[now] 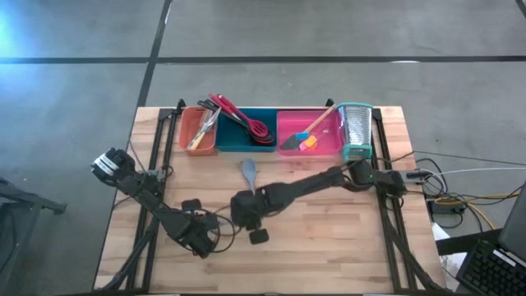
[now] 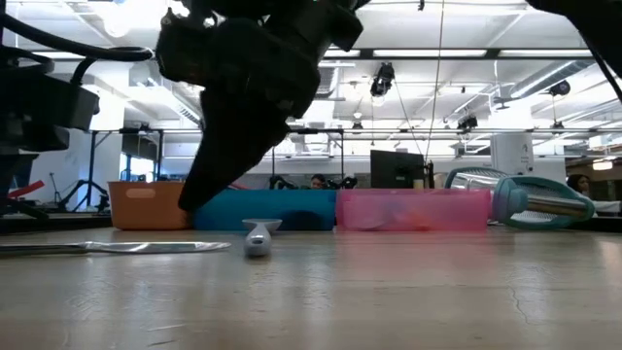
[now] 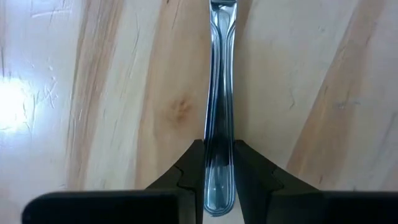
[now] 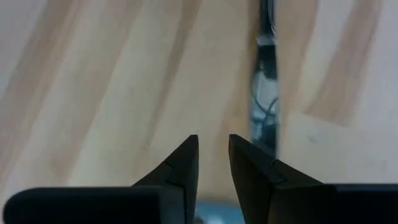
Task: Pick & Place Kitchen Items
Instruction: Put the silver knife into the orange bin
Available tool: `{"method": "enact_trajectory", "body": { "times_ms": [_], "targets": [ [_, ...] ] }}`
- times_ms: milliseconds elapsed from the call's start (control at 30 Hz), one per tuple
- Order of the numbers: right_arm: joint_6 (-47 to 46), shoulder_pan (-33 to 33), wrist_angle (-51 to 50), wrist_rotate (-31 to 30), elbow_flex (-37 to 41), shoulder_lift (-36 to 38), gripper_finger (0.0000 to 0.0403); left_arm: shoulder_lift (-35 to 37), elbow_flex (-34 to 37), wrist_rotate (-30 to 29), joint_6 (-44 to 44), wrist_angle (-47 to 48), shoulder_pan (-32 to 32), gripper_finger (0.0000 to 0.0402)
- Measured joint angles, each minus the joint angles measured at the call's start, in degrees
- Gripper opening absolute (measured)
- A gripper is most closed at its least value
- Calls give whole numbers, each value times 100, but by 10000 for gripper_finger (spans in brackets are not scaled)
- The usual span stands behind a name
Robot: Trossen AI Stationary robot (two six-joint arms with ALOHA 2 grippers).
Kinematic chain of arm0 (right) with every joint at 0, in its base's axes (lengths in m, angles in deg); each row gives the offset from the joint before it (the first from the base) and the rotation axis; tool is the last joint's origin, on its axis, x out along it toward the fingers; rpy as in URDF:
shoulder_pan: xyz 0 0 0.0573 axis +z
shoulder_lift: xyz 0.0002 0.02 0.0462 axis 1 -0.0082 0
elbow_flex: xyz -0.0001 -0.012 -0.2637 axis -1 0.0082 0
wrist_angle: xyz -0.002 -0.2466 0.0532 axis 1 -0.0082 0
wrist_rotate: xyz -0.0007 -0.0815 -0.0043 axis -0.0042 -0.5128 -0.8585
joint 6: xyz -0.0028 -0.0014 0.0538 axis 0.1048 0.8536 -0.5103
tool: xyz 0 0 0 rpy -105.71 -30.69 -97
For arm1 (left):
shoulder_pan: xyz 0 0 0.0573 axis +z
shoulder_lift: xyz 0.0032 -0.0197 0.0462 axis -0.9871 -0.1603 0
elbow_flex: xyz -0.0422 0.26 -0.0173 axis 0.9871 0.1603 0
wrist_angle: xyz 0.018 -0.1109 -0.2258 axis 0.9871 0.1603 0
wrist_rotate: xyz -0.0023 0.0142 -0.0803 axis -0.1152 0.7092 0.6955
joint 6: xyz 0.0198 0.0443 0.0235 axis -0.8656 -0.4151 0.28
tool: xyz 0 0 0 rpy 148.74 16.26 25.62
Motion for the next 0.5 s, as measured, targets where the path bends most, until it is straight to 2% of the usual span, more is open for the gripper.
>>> {"method": "enact_trajectory", "body": {
  "times_ms": [233, 300, 500],
  "targets": [
    [234, -372, -1630, 131, -425, 259, 87, 0, 2, 0, -75, -2, 0, 62],
    [376, -431, -1497, 200, -412, 407, 83, 0, 2, 0, -82, -6, 0, 62],
    [507, -597, -750, 1006, -353, 418, 80, 0, 2, -8, -107, -5, -2, 62]
  ]
}}
